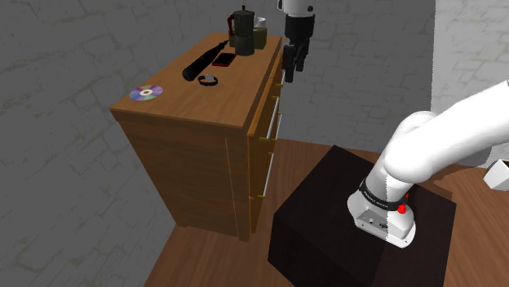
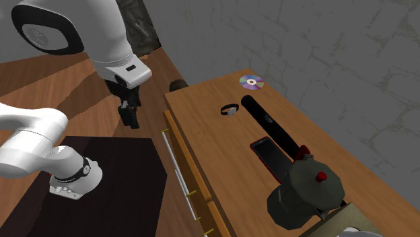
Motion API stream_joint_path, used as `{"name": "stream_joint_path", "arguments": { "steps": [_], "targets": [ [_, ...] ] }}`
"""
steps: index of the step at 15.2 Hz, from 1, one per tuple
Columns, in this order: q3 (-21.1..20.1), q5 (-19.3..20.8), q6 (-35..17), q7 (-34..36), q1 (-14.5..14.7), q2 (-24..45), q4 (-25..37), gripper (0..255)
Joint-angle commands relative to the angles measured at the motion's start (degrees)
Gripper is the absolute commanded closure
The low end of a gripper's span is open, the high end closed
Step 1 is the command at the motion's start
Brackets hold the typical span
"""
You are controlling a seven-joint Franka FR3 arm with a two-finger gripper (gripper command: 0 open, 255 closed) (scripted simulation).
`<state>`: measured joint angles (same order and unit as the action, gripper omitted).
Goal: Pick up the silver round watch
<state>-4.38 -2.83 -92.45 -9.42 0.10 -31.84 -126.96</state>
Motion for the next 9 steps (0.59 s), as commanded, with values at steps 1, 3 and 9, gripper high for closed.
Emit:
{"name": "stream_joint_path", "arguments": {
  "steps": [1,3,9],
  "targets": [
    [-0.5,0.6,-1.9,-0.6,0.2,4.6,3.2,0],
    [-1.0,1.2,-3.2,-1.1,0.4,8.9,6.6,0],
    [-2.8,3.6,-5.3,-2.1,1.1,21.6,18.5,0]
  ]
}}
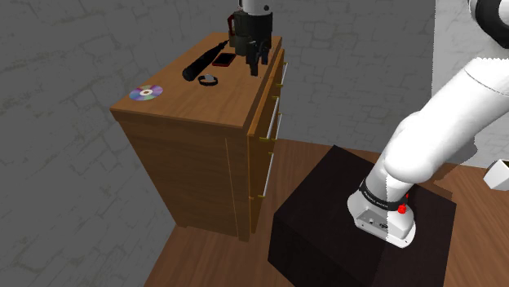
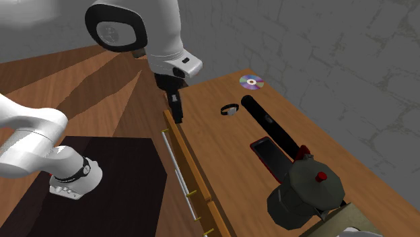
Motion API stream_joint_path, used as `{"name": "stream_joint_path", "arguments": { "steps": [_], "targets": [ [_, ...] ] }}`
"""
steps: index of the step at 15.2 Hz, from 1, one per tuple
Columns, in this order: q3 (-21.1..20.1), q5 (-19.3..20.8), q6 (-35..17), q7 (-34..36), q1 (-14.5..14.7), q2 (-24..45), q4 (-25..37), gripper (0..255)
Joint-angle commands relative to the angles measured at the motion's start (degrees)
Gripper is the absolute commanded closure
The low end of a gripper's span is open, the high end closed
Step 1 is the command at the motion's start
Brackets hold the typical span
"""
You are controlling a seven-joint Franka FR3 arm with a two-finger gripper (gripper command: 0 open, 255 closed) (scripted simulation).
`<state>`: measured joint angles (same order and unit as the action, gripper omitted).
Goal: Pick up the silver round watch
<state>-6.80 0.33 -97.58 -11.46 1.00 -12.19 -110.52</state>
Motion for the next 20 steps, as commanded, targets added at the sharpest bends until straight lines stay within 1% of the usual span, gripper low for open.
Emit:
{"name": "stream_joint_path", "arguments": {
  "steps": [1,5,8,11,14,20],
  "targets": [
    [-0.6,0.9,-0.3,-0.2,0.3,4.1,4.3,0],
    [-1.8,3.1,0.1,-0.6,1.2,12.9,14.2,0],
    [-2.6,5.1,1.2,-0.9,2.1,19.9,22.8,0],
    [-3.2,7.2,3.4,-1.4,3.5,27.5,33.0,0],
    [-3.4,9.4,6.5,-2.1,5.3,35.4,44.4,0],
    [-3.4,9.1,1.1,-1.7,4.9,34.0,37.6,0]
  ]
}}
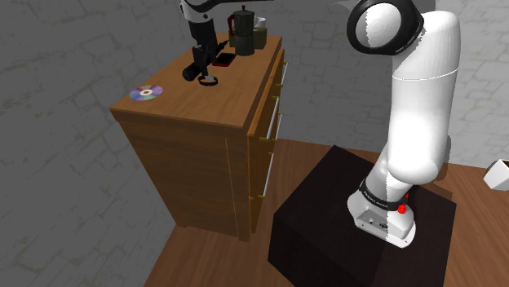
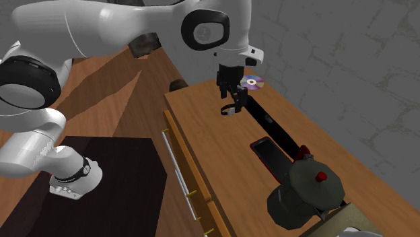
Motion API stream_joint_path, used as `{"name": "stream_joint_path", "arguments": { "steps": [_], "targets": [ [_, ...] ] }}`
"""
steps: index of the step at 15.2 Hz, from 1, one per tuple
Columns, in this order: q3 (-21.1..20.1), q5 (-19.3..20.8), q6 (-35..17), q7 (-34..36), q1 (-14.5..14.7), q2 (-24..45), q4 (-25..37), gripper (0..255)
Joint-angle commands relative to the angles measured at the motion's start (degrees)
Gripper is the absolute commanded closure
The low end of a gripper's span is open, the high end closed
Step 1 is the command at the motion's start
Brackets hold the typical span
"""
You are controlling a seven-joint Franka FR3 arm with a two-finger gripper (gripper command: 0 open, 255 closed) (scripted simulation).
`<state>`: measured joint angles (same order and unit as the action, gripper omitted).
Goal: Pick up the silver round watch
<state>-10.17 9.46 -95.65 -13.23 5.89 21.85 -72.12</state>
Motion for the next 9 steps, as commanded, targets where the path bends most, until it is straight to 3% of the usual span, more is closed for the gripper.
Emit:
{"name": "stream_joint_path", "arguments": {
  "steps": [1,3,4,9],
  "targets": [
    [0.0,0.0,-1.6,0.2,-0.1,-0.2,-1.9,0],
    [0.0,0.0,-2.1,0.2,-0.1,-0.3,-2.4,0],
    [0.0,0.0,-2.3,0.3,-0.1,-0.5,-2.7,255],
    [0.0,0.0,-2.2,0.3,-0.1,-0.5,-2.7,255]
  ]
}}
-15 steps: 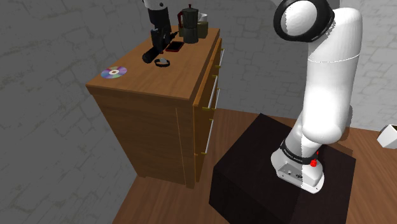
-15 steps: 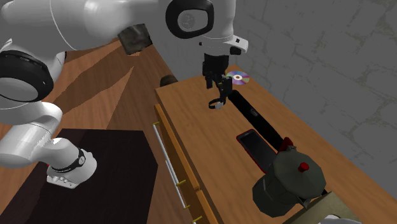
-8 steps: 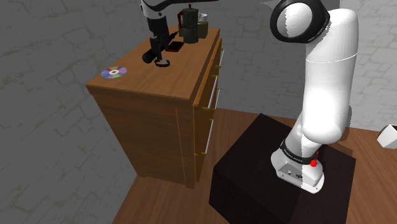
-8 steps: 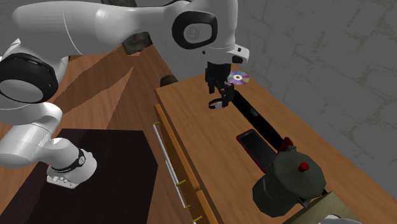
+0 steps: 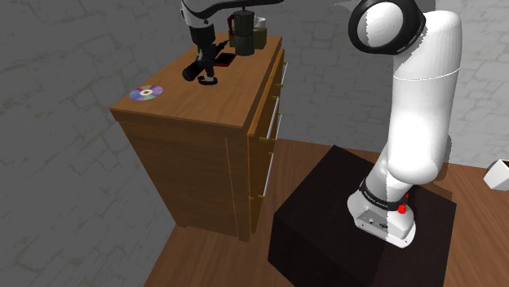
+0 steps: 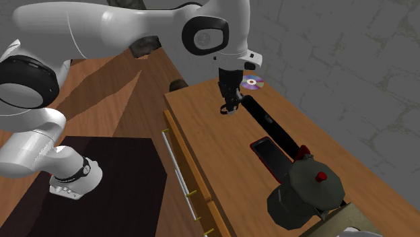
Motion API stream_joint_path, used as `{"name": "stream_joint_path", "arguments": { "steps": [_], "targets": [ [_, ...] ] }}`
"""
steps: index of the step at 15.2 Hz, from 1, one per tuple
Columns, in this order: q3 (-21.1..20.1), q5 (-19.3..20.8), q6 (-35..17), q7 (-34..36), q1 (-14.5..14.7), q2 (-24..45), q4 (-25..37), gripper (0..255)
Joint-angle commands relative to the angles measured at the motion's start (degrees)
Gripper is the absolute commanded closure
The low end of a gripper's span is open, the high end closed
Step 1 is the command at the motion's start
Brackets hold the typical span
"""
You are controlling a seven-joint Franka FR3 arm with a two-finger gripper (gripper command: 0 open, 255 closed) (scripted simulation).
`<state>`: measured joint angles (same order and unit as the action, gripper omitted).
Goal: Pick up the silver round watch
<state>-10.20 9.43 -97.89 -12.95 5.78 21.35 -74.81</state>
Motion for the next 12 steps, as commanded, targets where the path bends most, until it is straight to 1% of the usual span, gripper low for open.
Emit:
{"name": "stream_joint_path", "arguments": {
  "steps": [1,4,12],
  "targets": [
    [0.0,0.0,0.0,0.0,0.0,0.0,0.0,255],
    [0.0,0.0,0.1,0.0,0.0,0.2,0.3,255],
    [0.0,0.3,7.3,-0.7,0.6,2.0,9.3,255]
  ]
}}
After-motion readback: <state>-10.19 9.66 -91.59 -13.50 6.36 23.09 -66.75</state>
